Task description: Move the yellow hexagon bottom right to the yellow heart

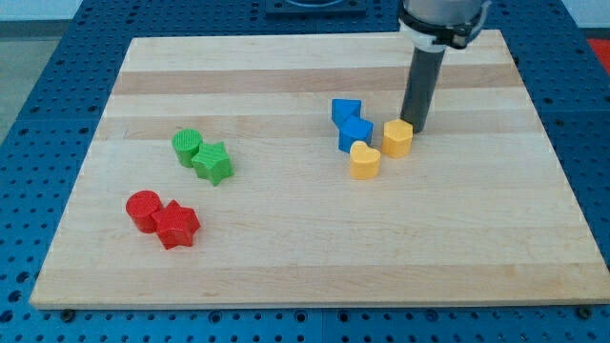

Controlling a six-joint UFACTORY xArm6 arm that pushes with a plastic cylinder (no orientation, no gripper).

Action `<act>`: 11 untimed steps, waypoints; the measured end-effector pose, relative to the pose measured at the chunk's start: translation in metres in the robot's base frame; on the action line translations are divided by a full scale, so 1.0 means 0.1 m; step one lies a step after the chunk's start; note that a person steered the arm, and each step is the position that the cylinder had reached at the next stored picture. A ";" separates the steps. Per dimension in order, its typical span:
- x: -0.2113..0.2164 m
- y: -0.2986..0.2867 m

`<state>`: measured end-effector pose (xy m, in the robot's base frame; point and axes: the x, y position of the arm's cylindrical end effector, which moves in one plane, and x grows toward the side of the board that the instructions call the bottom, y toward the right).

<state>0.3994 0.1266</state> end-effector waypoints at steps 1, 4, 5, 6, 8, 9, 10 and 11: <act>0.47 0.01; 0.11 0.42; -0.02 0.17; 0.22 -0.04; 0.83 -0.04; 0.41 0.04; 0.17 -0.02; 0.45 -0.22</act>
